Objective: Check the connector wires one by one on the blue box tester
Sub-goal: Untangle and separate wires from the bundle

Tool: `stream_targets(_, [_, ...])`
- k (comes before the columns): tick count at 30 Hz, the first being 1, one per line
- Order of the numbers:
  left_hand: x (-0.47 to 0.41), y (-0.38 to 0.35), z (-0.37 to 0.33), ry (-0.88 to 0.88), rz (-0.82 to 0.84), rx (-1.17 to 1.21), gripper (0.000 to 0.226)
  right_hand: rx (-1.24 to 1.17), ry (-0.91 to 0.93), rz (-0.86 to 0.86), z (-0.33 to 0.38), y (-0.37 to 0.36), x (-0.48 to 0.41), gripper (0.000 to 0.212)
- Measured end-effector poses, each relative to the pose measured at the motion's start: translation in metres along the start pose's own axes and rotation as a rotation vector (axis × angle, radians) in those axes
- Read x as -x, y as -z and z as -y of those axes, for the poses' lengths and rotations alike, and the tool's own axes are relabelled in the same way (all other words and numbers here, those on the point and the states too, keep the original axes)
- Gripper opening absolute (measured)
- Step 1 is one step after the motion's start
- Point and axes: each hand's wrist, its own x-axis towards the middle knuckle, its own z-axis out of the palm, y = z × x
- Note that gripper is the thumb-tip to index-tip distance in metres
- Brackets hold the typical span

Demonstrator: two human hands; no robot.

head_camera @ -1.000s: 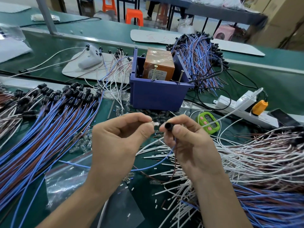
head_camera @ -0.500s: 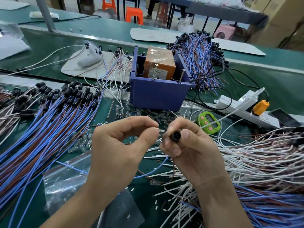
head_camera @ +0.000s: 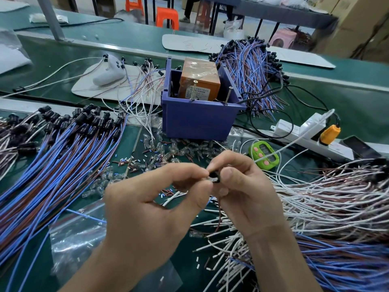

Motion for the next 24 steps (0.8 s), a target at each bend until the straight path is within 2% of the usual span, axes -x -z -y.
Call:
stream_targets(6, [-0.002, -0.001, 0.004, 0.057, -0.017, -0.06, 0.024, 0.051, 0.053, -0.066, -0.003, -0.001, -0.002, 0.034])
stream_targets(13, [-0.004, 0.0, 0.012, 0.187, 0.009, -0.015, 0.033, 0.16, 0.088, -0.132, -0.005, -0.003, -0.004, 0.032])
stream_targets(15, [-0.005, 0.0, 0.016, 0.229, 0.025, 0.022, 0.029, 0.202, 0.094, -0.172, -0.007, -0.002, -0.004, 0.026])
stream_targets(18, [-0.008, 0.002, 0.023, 0.296, 0.062, 0.061, 0.032, 0.279, 0.108, -0.209, -0.01, 0.0, -0.006, 0.006])
stream_targets(22, [-0.011, 0.003, 0.029, 0.343, 0.081, 0.006, 0.035, 0.361, 0.167, -0.225, -0.013, 0.0, -0.007, 0.013])
stream_targets(24, [-0.013, 0.005, 0.03, 0.361, 0.094, -0.005, 0.029, 0.4, 0.199, -0.219, -0.013, -0.001, -0.007, 0.016])
